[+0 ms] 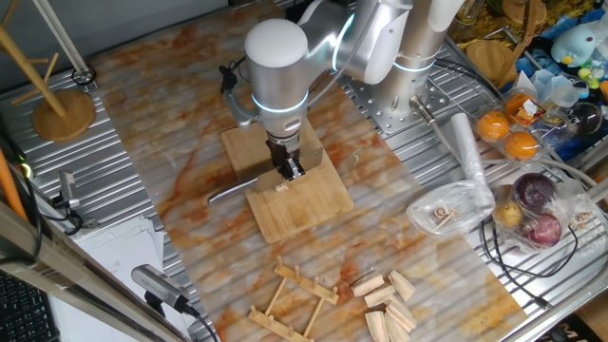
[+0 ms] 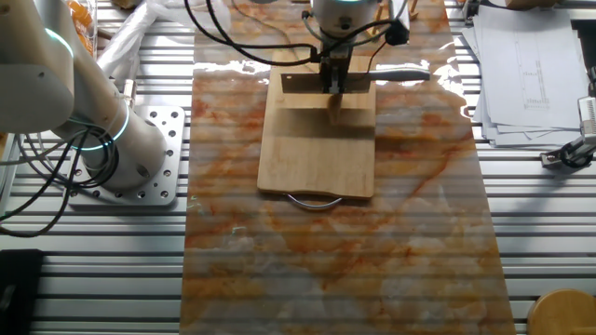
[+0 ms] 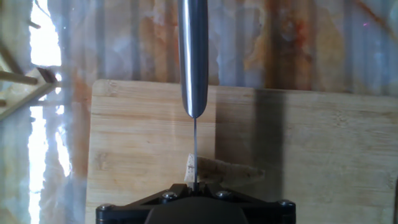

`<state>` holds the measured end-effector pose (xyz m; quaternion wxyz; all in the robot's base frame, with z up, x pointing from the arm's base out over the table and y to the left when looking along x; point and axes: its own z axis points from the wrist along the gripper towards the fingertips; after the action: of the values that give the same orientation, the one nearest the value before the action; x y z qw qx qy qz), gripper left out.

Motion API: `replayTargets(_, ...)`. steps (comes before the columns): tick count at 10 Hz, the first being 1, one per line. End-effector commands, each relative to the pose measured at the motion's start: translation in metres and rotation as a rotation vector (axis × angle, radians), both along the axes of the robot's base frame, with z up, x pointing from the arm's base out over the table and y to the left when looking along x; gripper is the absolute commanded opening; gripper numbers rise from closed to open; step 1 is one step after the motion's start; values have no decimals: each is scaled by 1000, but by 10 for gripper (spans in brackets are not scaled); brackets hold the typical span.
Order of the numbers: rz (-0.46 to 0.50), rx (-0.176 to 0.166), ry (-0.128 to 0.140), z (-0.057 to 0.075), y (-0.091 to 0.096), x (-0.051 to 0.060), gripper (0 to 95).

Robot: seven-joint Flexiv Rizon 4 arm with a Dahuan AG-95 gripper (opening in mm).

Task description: Slice the lotus root

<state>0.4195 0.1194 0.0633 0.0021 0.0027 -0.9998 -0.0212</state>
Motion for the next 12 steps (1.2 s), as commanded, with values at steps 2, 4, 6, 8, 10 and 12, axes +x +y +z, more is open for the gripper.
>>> replayTargets(2, -13, -4, 0, -35, 2, 0, 0)
replayTargets(4, -24, -18, 5, -35, 2, 0, 0)
replayTargets(6, -18, -18, 7, -34, 1, 0, 0)
replayTargets(8, -5, -7, 20, -19, -1, 2, 0)
replayTargets(10, 2, 6, 32, 0, -2, 4, 0)
replayTargets(12, 12, 15, 32, 15, -3, 4, 0)
